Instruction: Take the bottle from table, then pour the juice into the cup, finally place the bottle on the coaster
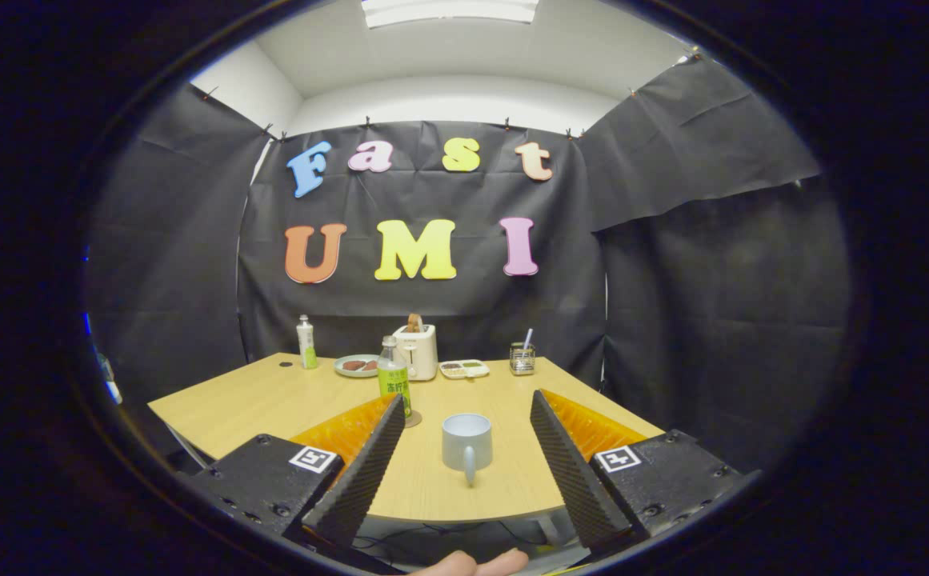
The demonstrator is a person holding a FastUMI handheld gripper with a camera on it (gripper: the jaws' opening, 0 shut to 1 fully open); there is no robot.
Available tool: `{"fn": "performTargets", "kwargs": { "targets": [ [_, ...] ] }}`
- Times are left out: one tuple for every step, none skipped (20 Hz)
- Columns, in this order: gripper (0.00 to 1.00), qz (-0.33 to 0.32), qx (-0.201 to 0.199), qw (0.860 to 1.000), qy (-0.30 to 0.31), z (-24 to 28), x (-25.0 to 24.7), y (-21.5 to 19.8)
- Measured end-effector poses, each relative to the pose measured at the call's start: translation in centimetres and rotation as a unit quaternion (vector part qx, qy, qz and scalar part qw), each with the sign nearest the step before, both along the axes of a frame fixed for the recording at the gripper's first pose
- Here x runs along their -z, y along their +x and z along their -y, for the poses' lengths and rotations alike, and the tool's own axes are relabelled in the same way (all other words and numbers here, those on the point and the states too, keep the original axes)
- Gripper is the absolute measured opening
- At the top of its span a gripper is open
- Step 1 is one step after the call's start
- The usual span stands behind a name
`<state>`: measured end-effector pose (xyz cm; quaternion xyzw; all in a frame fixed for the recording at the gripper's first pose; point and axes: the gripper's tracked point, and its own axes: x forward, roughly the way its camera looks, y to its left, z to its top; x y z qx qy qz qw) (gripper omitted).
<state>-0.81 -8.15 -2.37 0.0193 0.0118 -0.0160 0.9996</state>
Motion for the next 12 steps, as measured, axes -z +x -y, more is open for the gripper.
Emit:
{"fn": "performTargets", "kwargs": {
  "targets": [
    [1.0,0.001,0.0,1.0,-0.001,-0.1,0.0,0.1],
    [1.0,0.001,-0.002,1.0,-0.002,-0.2,-0.1,0.1],
    [1.0,0.001,-0.004,1.0,-0.002,-0.4,-0.1,0.2],
    [1.0,0.001,-0.004,1.0,-0.004,-0.5,-0.2,0.2],
    [1.0,0.002,-0.003,1.0,-0.006,-0.6,-0.2,0.2],
    [1.0,0.002,-0.004,1.0,-0.009,-0.7,-0.4,0.2],
    [1.0,0.003,-0.004,1.0,-0.01,-0.8,-0.4,0.2],
    [1.0,0.003,-0.006,1.0,-0.011,-1.0,-0.4,0.3],
    [1.0,0.003,-0.008,1.0,-0.011,-1.1,-0.4,0.3],
    [1.0,0.001,-0.009,1.0,-0.01,-1.3,-0.4,0.3],
    [1.0,0.001,-0.01,1.0,-0.01,-1.3,-0.4,0.4],
    [1.0,0.001,-0.01,1.0,-0.012,-1.3,-0.4,0.4]
  ]
}}
